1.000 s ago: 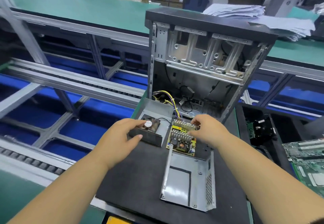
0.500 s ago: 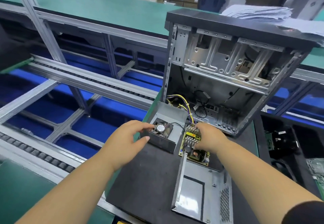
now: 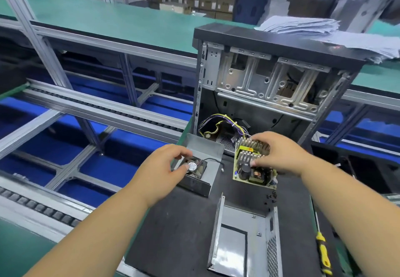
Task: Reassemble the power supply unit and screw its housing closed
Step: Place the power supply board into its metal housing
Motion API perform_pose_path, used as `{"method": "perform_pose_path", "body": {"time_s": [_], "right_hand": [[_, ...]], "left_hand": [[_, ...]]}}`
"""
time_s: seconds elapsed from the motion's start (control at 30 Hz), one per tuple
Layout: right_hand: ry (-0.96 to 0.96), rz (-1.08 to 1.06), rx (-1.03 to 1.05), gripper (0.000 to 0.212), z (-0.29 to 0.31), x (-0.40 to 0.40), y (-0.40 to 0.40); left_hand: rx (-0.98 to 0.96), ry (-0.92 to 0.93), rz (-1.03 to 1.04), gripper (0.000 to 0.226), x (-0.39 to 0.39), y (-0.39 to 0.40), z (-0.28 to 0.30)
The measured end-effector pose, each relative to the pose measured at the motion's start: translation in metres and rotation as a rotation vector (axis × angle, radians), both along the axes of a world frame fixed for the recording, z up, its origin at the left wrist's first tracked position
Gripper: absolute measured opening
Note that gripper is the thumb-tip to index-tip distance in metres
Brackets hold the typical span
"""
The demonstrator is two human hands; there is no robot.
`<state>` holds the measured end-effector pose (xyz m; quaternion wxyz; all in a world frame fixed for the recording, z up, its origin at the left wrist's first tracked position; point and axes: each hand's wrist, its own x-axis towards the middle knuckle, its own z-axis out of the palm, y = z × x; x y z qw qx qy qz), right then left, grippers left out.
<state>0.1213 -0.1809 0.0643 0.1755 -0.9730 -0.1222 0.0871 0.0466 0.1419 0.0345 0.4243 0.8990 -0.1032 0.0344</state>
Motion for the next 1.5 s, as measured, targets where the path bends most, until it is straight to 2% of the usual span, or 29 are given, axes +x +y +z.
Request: {"method": "perform_pose_path", "body": {"time_s": [0.13,0.27,0.3,0.37,0.43,0.5,0.6,0.67,0.83,0.97,1.03,1.17,1.27,1.33,1.43,1.5], "right_hand": [[-0.030,0.003,0.127,0.064,0.040,-0.008,-0.012],[-0.049,0.035,0.212,0.057,0.068,-0.020,-0.021],[-0.056,0.053,0.217,0.057,0.073,-0.023,-0.022],[-0.063,0.082,0.225,0.056,0.081,-0.031,-0.024],[-0.062,0.119,0.227,0.057,0.087,-0.039,-0.025],[-0.066,0.162,0.209,0.059,0.089,-0.046,-0.026],[-0.065,0.211,0.162,0.058,0.089,-0.058,-0.028],[-0.060,0.235,0.117,0.060,0.087,-0.066,-0.028],[-0.049,0.260,0.047,0.067,0.070,-0.085,-0.029],[-0.056,0.264,0.035,0.070,0.053,-0.100,-0.026],[-0.051,0.270,0.005,0.072,0.046,-0.107,-0.023],[-0.045,0.268,-0.052,0.073,0.034,-0.121,-0.015],[-0.064,0.260,-0.108,0.073,0.023,-0.133,-0.004],[-0.065,0.238,-0.137,0.074,0.015,-0.140,0.004],[-0.059,0.194,-0.137,0.072,0.004,-0.149,0.015],[-0.060,0.176,-0.133,0.070,-0.002,-0.153,0.023]], "left_hand": [[-0.018,0.048,0.013,0.021,0.016,-0.018,0.010],[-0.284,0.260,0.073,0.006,0.031,-0.044,0.022],[-0.366,0.315,0.078,0.009,0.033,-0.051,0.024],[-0.583,0.411,0.069,0.029,0.040,-0.065,0.028],[-0.905,0.494,0.070,0.051,0.047,-0.074,0.033],[-1.196,0.559,0.126,0.056,0.054,-0.078,0.039],[-1.432,0.609,0.274,0.034,0.066,-0.078,0.046],[-1.558,0.578,0.303,0.031,0.072,-0.077,0.050],[-1.672,0.486,0.373,0.010,0.077,-0.070,0.056],[-1.605,0.485,0.355,0.014,0.075,-0.067,0.059],[-1.508,0.471,0.364,0.014,0.074,-0.066,0.061],[-1.037,0.376,0.369,0.007,0.080,-0.061,0.054],[-0.655,0.481,0.361,0.008,0.089,-0.056,0.037],[-0.473,0.564,0.379,0.010,0.096,-0.053,0.021],[-0.210,0.580,0.341,0.013,0.102,-0.049,-0.005],[-0.004,0.569,0.309,0.038,0.101,-0.046,-0.015]]}}
